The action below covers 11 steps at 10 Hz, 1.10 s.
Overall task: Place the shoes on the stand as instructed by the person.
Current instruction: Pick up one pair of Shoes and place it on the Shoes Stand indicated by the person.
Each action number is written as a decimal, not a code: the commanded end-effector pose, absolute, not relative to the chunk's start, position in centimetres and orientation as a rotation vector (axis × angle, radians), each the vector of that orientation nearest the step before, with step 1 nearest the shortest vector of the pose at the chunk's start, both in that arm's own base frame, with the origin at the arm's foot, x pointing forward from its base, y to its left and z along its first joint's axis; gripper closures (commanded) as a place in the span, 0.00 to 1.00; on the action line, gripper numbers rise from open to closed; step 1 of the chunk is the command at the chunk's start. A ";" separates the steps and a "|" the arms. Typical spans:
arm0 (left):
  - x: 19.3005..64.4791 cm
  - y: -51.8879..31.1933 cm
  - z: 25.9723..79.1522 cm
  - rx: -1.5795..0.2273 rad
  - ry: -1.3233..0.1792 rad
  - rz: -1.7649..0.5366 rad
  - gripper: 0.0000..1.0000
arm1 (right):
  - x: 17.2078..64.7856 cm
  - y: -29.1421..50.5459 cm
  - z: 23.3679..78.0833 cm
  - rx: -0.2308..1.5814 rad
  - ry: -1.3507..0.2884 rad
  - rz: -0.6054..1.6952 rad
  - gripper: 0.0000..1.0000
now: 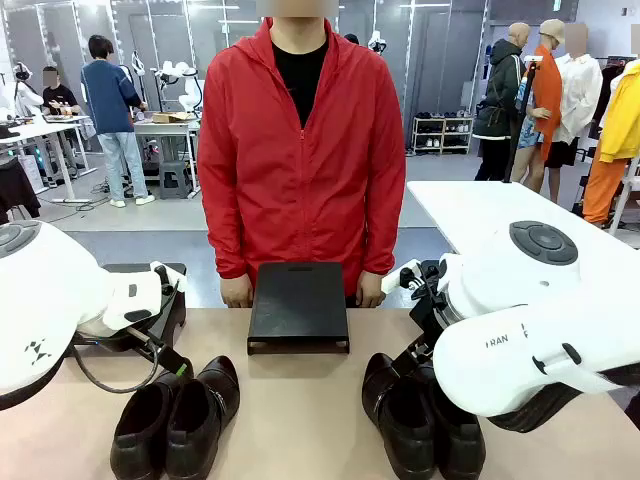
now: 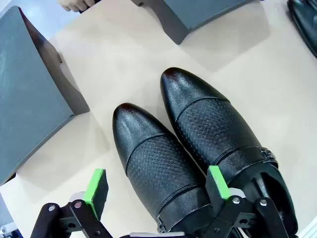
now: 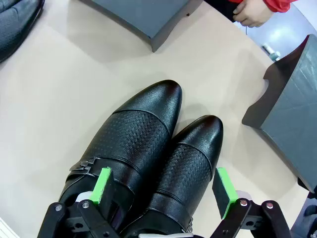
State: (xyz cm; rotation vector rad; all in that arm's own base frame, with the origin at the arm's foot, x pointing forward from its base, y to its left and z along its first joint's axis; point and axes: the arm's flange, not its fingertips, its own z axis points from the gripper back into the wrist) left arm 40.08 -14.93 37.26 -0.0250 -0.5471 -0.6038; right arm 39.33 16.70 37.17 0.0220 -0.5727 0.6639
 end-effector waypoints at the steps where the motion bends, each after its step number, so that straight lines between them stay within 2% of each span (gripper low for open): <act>1: 40.1 -15.0 37.3 -0.025 -0.547 -0.604 0.00 | 39.3 16.7 37.2 0.022 -0.573 0.664 0.00; 11: 40.1 -15.0 37.3 -0.025 -0.547 -0.605 0.00 | 39.3 16.7 37.2 0.021 -0.573 0.666 0.00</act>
